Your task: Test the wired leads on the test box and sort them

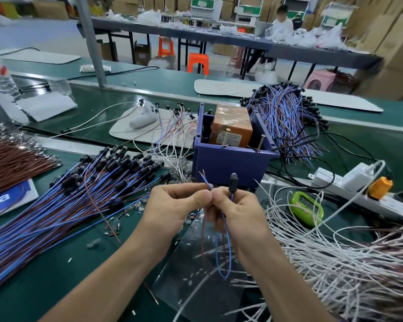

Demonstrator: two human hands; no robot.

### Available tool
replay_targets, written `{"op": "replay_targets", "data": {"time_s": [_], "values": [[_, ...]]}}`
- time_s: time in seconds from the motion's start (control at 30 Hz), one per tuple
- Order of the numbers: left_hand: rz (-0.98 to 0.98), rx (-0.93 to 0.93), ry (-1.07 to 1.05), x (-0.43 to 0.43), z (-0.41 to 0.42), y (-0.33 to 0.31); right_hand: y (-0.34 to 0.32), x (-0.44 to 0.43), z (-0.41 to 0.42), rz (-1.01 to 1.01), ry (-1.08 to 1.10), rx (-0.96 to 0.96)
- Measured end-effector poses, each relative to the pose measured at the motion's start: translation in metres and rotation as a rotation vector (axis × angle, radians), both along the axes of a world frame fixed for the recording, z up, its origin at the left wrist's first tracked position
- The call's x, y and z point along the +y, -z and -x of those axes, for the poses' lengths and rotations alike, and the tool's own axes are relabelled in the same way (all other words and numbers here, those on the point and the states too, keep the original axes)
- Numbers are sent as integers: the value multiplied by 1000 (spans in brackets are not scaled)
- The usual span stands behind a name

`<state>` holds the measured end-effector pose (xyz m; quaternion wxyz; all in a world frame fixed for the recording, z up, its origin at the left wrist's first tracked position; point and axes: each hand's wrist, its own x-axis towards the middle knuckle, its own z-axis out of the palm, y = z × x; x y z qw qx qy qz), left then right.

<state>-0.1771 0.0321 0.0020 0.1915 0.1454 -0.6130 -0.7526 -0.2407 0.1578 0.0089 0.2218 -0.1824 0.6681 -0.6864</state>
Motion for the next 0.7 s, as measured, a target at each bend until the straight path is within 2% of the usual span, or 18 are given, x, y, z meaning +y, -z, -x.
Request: {"op": "replay_targets", "data": {"time_s": [0.17, 0.3, 0.4, 0.5, 0.7], "values": [[-7, -43, -127, 3, 2, -2, 4, -1, 1, -7, 84, 50], [31, -50, -250, -4, 1, -3, 3, 3, 6, 61, 307, 38], [47, -33, -245, -9, 4, -9, -6, 10, 14, 180, 487, -93], [30, -28, -176, -7, 11, -17, -15, 12, 20, 290, 562, -253], [32, -48, -194, -1, 34, -34, -27, 13, 35, 344, 615, -309]]}}
